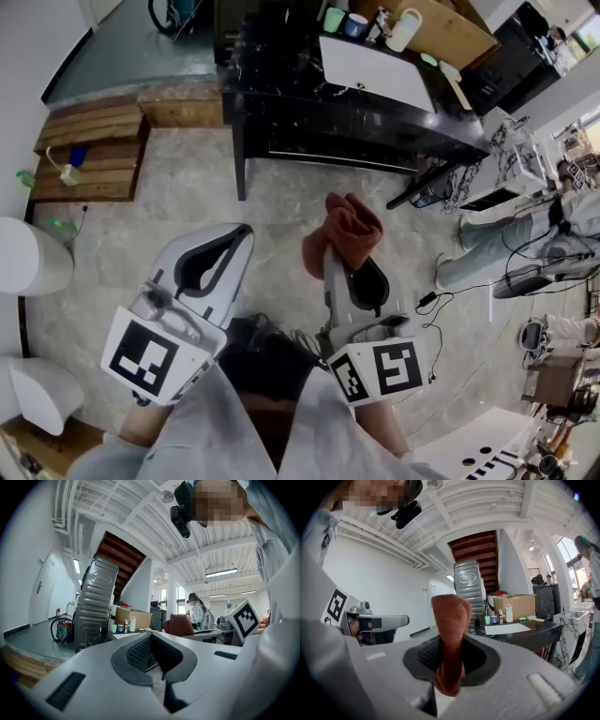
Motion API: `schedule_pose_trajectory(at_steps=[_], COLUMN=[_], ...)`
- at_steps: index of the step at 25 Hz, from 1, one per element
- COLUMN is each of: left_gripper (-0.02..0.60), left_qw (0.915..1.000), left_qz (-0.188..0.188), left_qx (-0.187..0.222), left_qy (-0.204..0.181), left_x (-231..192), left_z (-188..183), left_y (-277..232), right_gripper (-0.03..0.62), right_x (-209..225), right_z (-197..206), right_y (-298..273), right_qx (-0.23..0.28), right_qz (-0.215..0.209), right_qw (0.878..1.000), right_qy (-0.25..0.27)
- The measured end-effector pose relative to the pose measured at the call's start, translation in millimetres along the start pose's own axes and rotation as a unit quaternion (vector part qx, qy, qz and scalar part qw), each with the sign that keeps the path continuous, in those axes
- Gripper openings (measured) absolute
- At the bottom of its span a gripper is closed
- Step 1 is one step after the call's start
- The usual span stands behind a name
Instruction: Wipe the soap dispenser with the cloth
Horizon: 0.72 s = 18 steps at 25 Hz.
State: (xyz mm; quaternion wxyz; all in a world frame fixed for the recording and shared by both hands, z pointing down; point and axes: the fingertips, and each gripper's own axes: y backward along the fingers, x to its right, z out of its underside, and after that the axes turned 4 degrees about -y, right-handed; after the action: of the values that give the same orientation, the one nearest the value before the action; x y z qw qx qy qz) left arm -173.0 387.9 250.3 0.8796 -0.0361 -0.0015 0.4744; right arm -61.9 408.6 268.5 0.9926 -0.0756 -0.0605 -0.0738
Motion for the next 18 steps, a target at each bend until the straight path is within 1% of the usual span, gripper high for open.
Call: schedule_pose_trajectory(at_steps=[1,2,5,6,9,13,18], left_gripper=[0.003,0.003,0.003,0.003,0.003,0.003,0.003], left_qw=[1.0,1.0,0.9995,0.9994,0.9998,0.9993,0.9993], left_qz=[0.0,0.002,0.008,0.009,0.011,0.013,0.011], left_qx=[-0.001,0.002,0.02,0.022,0.017,0.027,0.032], left_qy=[0.005,0.001,-0.024,-0.025,-0.009,-0.022,-0.016], left_x=[-2.5,-5.5,-14.9,-17.5,-22.7,-30.9,-35.4], left_z=[0.6,0.2,-2.6,-2.6,0.4,-0.3,1.3], left_y=[2.8,5.2,12.0,14.2,20.4,28.1,30.5], right_gripper=[0.077,0.077,0.077,0.077,0.077,0.077,0.077], right_x=[-3.3,-6.5,-15.7,-18.6,-26.3,-33.2,-31.4], right_z=[0.1,0.0,0.9,1.6,2.8,4.3,7.1], right_y=[-0.6,-1.1,-3.3,-4.4,-6.8,-7.7,-7.8], right_qx=[0.001,0.003,0.005,0.005,0.005,0.004,-0.001], right_qz=[0.002,0.004,0.008,0.01,0.015,0.021,0.028], right_qw=[1.0,1.0,1.0,1.0,1.0,1.0,1.0], right_qy=[0.001,0.001,0.004,0.004,0.006,0.008,0.012])
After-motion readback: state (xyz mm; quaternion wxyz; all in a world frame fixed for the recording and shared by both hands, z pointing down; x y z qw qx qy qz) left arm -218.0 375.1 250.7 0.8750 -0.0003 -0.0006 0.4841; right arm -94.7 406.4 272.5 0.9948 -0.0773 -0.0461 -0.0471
